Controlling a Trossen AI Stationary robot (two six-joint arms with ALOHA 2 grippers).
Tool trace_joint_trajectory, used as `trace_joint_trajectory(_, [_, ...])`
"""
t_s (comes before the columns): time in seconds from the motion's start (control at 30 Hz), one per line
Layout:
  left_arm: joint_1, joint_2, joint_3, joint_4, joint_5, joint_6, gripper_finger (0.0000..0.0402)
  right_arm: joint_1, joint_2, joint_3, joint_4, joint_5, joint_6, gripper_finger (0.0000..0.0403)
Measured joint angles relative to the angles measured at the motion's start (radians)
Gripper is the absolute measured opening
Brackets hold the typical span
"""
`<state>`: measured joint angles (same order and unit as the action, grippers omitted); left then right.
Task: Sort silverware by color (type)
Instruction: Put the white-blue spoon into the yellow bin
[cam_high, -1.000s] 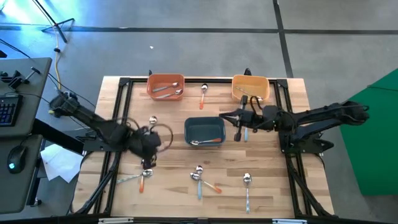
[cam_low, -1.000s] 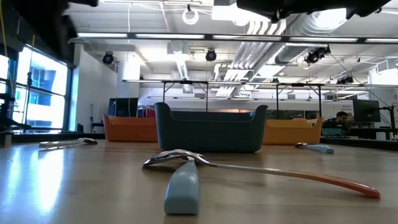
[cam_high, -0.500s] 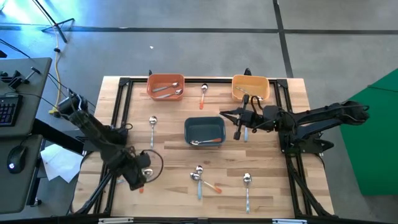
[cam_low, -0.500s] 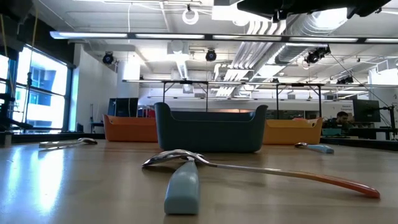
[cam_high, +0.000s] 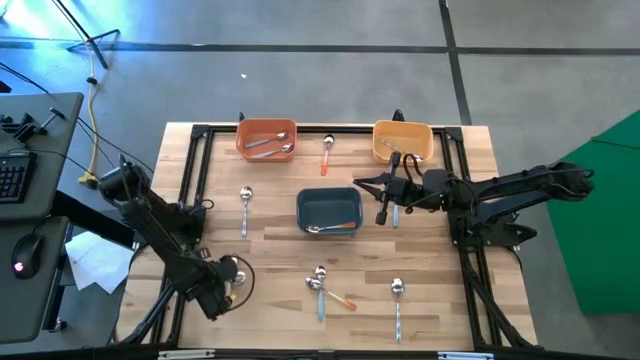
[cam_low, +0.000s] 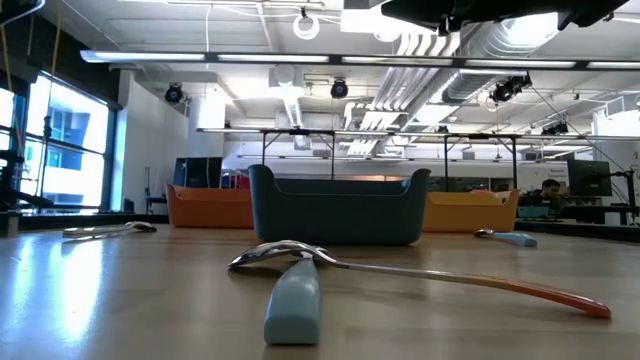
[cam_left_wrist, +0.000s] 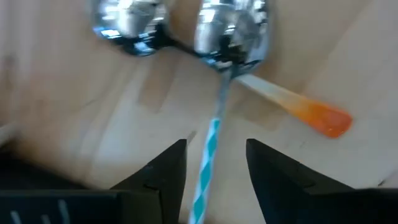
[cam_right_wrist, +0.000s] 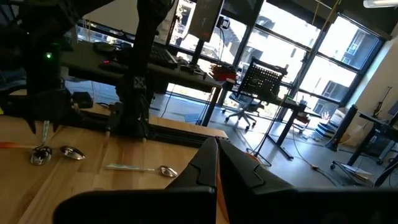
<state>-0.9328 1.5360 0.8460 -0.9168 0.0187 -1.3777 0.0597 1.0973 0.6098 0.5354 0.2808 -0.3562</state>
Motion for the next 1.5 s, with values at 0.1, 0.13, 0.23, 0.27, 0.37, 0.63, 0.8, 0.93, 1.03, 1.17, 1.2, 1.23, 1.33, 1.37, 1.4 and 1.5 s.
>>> trace_joint_trajectory(0.1, [0.0, 0.0, -0.042, 0.065, -0.012, 0.0, 0.0158, 0.0, 0.0, 0.0, 0.0, 0.0, -0.005, 0.0])
trace_joint_trajectory(0.13, [0.0, 0.0, -0.056, 0.084, -0.013, 0.0, 0.0158, 0.0, 0.0, 0.0, 0.001, 0.0, -0.005, 0.0])
trace_joint_trajectory(0.23, [0.0, 0.0, -0.091, 0.103, -0.015, 0.0, 0.0154, 0.0, 0.0, 0.0, 0.005, 0.0, -0.006, 0.0])
trace_joint_trajectory(0.27, [0.0, 0.0, -0.101, 0.104, -0.015, 0.0, 0.015, 0.0, 0.0, 0.0, 0.006, 0.0, -0.008, 0.0])
trace_joint_trajectory(0.37, [0.0, -0.006, -0.124, 0.129, -0.013, 0.0, 0.013, 0.0, 0.0, 0.0, 0.005, 0.0, -0.008, 0.0])
trace_joint_trajectory(0.63, [0.0, -0.005, -0.142, 0.165, -0.016, 0.059, 0.0042, 0.0, 0.0, 0.0, 0.006, 0.0, -0.012, 0.0])
trace_joint_trajectory(0.8, [0.008, -0.007, -0.13, 0.155, 0.011, 0.13, 0.001, 0.0, 0.0, 0.0, 0.007, 0.001, -0.012, 0.0])
trace_joint_trajectory(0.93, [0.027, -0.03, -0.115, 0.128, 0.021, 0.144, 0.0006, 0.0, 0.0, 0.0, 0.007, 0.001, -0.012, 0.0])
trace_joint_trajectory(1.03, [0.03, -0.071, -0.077, 0.066, 0.02, 0.138, 0.0005, 0.0, 0.0, 0.0, 0.007, 0.001, -0.012, 0.0])
trace_joint_trajectory(1.17, [0.031, -0.133, -0.022, -0.022, -0.046, 0.111, 0.0005, 0.0, 0.0, 0.0, 0.004, 0.001, -0.012, 0.0])
trace_joint_trajectory(1.2, [0.034, -0.152, -0.012, -0.019, -0.077, 0.098, 0.0004, 0.0, 0.0, 0.0, 0.004, 0.001, -0.012, 0.0])
trace_joint_trajectory(1.23, [0.04, -0.171, -0.004, -0.018, -0.11, 0.088, 0.0004, 0.0, 0.0, 0.0, 0.005, 0.001, -0.013, 0.0])
trace_joint_trajectory(1.33, [0.07, -0.224, 0.008, 0.007, -0.215, 0.074, 0.0004, 0.0, 0.0, 0.0, 0.004, 0.001, -0.02, 0.0])
trace_joint_trajectory(1.37, [0.084, -0.242, 0.009, 0.018, -0.246, 0.076, 0.0004, 0.0, 0.0, 0.0, 0.004, 0.001, -0.019, 0.0])
trace_joint_trajectory(1.4, [0.1, -0.256, 0.009, 0.035, -0.269, 0.091, 0.0003, 0.0, 0.0, 0.0, 0.004, 0.001, -0.02, 0.0])
trace_joint_trajectory(1.5, [0.169, -0.284, 0.009, 0.097, -0.296, 0.183, 0.0003, 0.0, 0.0, 0.0, 0.003, 0.001, -0.019, 0.0])
